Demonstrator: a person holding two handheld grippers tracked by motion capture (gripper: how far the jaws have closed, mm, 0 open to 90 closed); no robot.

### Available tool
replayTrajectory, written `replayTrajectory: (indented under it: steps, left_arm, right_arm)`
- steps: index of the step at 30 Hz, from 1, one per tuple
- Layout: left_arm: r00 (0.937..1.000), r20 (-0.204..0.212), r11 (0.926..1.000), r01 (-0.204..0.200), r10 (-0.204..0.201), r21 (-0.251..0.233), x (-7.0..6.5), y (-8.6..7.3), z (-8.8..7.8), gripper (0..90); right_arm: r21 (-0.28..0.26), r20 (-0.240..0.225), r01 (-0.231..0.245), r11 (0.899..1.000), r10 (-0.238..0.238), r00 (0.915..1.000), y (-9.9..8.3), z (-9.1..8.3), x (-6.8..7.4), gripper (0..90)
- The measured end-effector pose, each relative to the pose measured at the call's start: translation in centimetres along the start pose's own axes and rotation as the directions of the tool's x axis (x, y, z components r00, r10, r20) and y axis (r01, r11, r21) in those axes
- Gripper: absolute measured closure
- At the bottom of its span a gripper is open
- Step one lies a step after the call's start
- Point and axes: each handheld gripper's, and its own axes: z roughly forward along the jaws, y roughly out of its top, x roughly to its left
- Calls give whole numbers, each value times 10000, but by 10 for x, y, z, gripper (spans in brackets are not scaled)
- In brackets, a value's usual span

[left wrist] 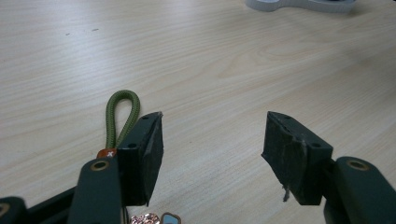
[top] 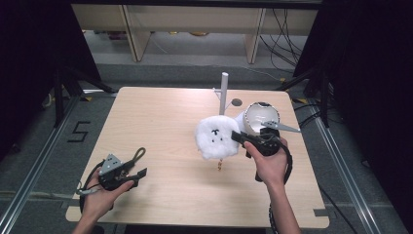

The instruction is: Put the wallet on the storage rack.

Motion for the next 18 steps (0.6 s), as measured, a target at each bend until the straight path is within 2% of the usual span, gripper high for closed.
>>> replayTrajectory:
  steps: [3, 4, 5, 9, 10, 11, 12, 18]
  left_arm:
    - [9999, -146, 10000, 11, -12, -51, 0, -1, 0, 374]
    - [9999, -143, 9999, 51, -52, -102, 0, -1, 0, 374]
    - [10000, -72, 9998, 65, -66, -169, 1, -2, 1, 374]
    - [9998, -198, 9996, 92, -98, -267, 3, -2, 0, 374]
    - [9998, -173, 9995, 106, -111, -312, 3, -2, 0, 374]
    - [9996, -276, 9996, 104, -111, -246, 3, -2, -1, 375]
    - [9996, -257, 9994, 134, -142, -329, 4, -3, -1, 376]
    - [9993, -324, 9991, 160, -173, -402, 5, -5, -1, 376]
  right_arm:
    - [-122, 32, -46, 9999, 46, 10000, 1, -4, -3, 793]
    - [-199, 214, 128, 9997, -124, 9997, 2, -5, -5, 793]
    - [-287, 228, 1, 9996, 6, 9997, 3, -9, -7, 794]
    - [-442, 355, 56, 9990, -40, 9994, 6, -14, -10, 793]
    - [-448, 405, -134, 9989, 153, 9991, 7, -15, -10, 794]
    - [-533, 428, 85, 9985, -62, 9991, 8, -16, -12, 794]
    - [-662, 564, 56, 9978, -19, 9984, 11, -19, -13, 794]
    - [-914, 673, 109, 9958, -48, 9977, 17, -26, -15, 794]
